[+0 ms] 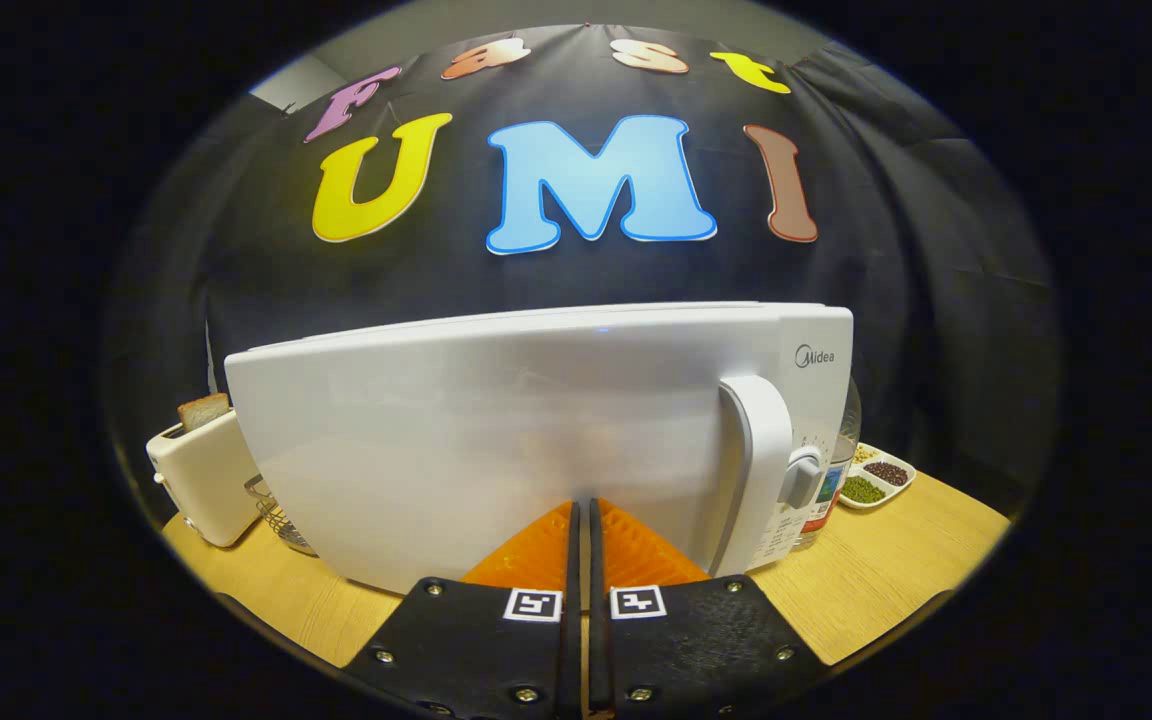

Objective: Open the microwave, put the food inside, and close the microwave door.

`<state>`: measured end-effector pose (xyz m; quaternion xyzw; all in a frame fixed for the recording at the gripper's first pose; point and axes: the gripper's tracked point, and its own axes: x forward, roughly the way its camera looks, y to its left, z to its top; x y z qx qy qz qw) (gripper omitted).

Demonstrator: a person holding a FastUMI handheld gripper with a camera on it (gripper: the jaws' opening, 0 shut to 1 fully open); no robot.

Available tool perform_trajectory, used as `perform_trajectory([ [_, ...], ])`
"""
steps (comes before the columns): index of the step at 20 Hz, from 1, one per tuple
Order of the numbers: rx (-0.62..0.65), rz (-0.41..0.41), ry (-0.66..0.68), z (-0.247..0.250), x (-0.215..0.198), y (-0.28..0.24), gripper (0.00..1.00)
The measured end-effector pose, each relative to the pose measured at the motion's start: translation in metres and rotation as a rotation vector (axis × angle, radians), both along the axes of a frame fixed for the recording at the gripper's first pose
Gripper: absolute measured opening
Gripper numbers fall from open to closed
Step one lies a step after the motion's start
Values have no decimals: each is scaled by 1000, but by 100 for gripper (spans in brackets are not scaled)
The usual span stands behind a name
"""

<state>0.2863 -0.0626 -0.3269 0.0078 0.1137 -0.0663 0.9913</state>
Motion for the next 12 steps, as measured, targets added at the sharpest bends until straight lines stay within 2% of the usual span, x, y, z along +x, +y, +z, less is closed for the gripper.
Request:
perform_trajectory([
  [2, -34, -8, 13, -5, 12, -4, 4],
  [3, -15, -7, 6, 0, 7, -3, 4],
  [4, -21, -12, 20, -2, 5, -4, 7],
  [7, -15, 5, 37, -4, 4, -2, 6],
  [12, -48, 43, -19, 31, -50, 11, 6],
])
